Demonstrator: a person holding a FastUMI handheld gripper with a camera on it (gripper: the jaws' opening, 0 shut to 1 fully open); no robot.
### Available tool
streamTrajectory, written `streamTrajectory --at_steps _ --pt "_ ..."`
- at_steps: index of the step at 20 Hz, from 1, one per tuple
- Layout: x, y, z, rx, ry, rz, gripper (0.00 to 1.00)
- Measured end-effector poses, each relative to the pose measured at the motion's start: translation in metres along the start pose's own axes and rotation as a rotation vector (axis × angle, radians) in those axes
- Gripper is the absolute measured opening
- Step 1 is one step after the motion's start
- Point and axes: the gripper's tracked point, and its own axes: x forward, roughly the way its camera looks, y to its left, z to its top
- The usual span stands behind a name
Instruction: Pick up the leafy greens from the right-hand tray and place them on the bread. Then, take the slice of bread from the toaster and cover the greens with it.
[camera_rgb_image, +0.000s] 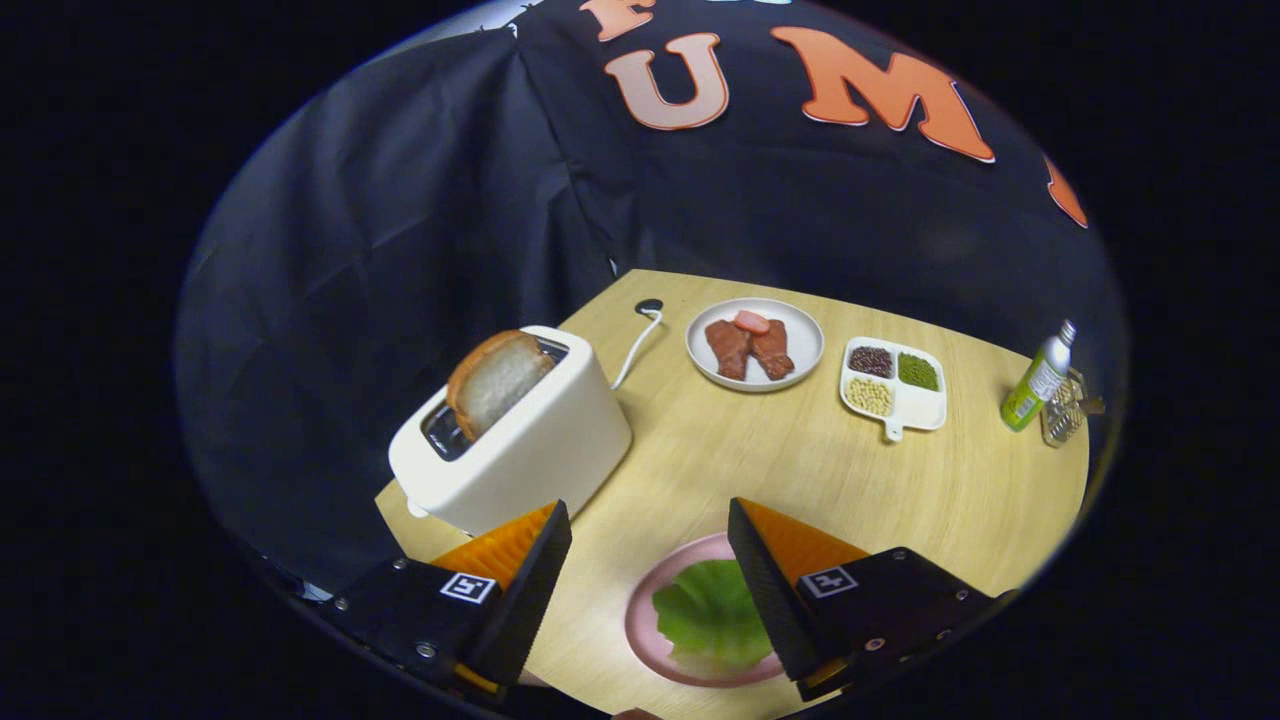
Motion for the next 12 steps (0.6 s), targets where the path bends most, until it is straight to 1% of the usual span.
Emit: streamTrajectory --at_steps 2,4,9,12 --pt "0.005 0.027 0.017 0.001 -0.005 0.055 0.96" --pt "0.011 0.049 0.032 -0.006 0.007 0.088 0.97" --pt "0.04 0.086 0.062 -0.023 0.032 0.129 0.97" --pt "0.057 0.1 0.068 -0.022 0.068 0.142 0.97"
